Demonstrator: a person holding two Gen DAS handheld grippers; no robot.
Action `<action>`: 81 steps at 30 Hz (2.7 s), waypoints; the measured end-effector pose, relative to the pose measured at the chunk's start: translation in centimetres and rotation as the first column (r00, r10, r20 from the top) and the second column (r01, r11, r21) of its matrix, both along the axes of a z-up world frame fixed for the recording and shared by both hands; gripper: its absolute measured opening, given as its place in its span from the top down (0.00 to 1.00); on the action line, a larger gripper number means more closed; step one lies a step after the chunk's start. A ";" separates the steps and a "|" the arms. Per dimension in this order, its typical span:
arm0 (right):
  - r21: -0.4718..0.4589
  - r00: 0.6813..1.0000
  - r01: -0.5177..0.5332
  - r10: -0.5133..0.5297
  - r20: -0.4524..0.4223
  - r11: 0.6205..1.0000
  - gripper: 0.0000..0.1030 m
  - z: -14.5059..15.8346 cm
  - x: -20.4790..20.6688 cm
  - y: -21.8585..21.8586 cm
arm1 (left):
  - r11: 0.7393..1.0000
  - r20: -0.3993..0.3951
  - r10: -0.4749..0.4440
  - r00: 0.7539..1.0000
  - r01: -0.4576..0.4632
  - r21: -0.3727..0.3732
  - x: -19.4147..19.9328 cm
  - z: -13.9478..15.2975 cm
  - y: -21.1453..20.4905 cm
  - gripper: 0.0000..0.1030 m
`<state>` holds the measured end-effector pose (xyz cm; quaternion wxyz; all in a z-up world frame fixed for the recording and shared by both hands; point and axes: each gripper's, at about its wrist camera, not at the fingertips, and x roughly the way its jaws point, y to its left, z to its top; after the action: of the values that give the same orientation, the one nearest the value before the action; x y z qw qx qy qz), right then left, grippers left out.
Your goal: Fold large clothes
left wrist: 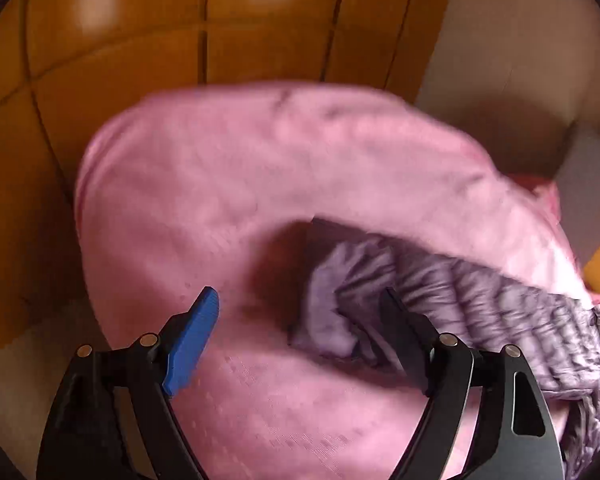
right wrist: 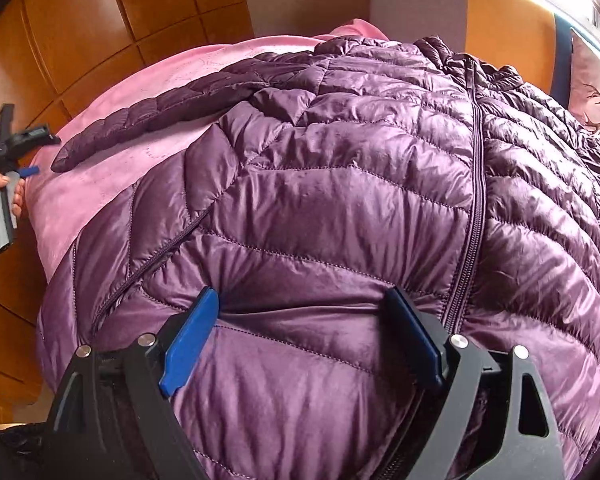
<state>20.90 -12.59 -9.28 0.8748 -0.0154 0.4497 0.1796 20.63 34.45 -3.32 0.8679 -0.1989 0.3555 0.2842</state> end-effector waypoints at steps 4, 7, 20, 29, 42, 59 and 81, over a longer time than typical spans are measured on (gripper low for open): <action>0.043 0.996 0.018 -0.014 -0.089 0.999 0.17 1.5 1.0 -0.7 | 0.990 0.082 -0.142 0.986 0.140 0.037 -0.9 2.8 -5.6 0.22; 0.229 0.968 0.176 -0.126 -0.216 0.957 0.15 5.2 2.9 -4.3 | 0.967 0.119 -0.254 0.960 0.248 0.061 -1.0 3.6 -11.0 0.22; 0.408 0.730 0.655 -0.673 -0.122 0.636 0.14 7.6 -1.0 -28.5 | 0.691 0.140 -0.712 0.688 0.722 -0.029 -2.0 -0.1 -34.1 0.17; 0.432 0.184 0.900 -0.946 -0.268 0.053 0.30 2.4 -10.4 -51.4 | 0.645 0.042 -0.765 0.643 0.763 0.051 -2.8 -1.9 -37.8 0.17; 0.444 0.017 0.885 -0.944 -0.330 -0.139 0.94 1.3 -12.0 -61.7 | 0.680 -0.060 -0.731 0.680 0.733 0.010 -2.4 -5.9 -36.5 0.16; 0.246 0.039 0.969 -0.995 -0.092 0.015 0.29 4.1 -19.5 -53.0 | 0.730 0.082 -0.676 0.732 0.681 -0.063 -3.7 -1.7 -28.0 0.16; 0.153 0.915 0.401 -0.404 -0.014 0.903 0.33 -0.2 -10.9 -21.2 | 0.635 0.012 -0.762 0.647 0.751 -0.183 -8.7 -5.8 -26.1 0.91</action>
<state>9.97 -33.82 -9.45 0.8956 0.1428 0.4203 0.0291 11.91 8.33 -9.11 0.8741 -0.0961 0.4578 -0.1307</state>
